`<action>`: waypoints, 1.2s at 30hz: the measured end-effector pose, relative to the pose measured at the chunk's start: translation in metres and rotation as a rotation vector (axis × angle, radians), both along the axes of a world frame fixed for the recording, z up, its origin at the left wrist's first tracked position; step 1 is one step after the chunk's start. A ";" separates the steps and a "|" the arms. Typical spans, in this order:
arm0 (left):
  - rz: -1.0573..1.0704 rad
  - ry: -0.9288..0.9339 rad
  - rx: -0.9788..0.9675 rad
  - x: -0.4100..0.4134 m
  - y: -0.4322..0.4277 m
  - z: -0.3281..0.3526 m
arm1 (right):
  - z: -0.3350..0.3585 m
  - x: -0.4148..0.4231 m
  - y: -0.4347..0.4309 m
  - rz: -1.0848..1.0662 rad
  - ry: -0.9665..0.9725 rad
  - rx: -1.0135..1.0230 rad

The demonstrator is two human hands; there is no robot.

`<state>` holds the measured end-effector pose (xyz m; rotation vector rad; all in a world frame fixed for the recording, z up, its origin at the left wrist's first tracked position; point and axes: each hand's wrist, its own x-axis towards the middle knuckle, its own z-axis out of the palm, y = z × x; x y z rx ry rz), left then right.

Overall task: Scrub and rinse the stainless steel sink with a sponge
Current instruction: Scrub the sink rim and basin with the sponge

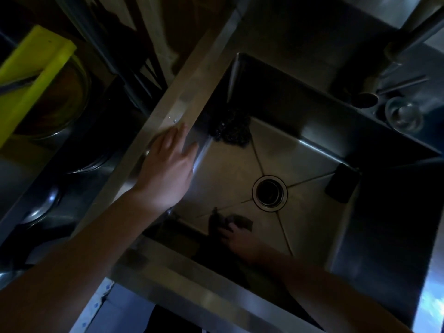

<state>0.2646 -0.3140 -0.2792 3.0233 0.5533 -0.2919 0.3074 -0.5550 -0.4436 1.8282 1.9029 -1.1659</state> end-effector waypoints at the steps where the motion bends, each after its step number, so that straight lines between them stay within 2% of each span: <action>1: 0.014 0.008 0.006 -0.001 -0.002 -0.001 | -0.001 0.002 -0.005 0.033 0.012 -0.004; 5: 0.001 0.006 0.016 -0.004 -0.012 0.000 | -0.012 0.027 -0.035 0.004 0.049 0.037; 12: -0.062 -0.006 -0.074 0.002 -0.042 -0.010 | -0.035 0.102 -0.094 -0.333 -0.055 0.106; 17: -0.098 0.011 -0.104 0.008 -0.060 -0.009 | -0.033 0.113 -0.100 -0.419 -0.059 0.157; 19: -0.117 0.012 -0.097 0.010 -0.065 -0.008 | -0.031 0.106 -0.107 -0.363 -0.046 0.153; 21: -0.131 0.000 -0.087 0.013 -0.068 -0.007 | -0.027 0.104 -0.122 -0.191 -0.030 0.118; 24: -0.139 0.001 -0.099 0.017 -0.071 -0.008 | -0.014 0.106 -0.145 0.065 -0.005 0.174; 27: -0.137 0.016 -0.094 0.019 -0.073 -0.010 | -0.008 0.112 -0.173 0.297 -0.100 0.066; 31: -0.121 0.023 -0.103 0.019 -0.074 -0.008 | -0.010 0.127 -0.192 0.355 -0.189 -0.089; 36: -0.088 0.028 -0.138 0.018 -0.073 -0.009 | -0.002 0.163 -0.165 0.303 -0.271 -0.076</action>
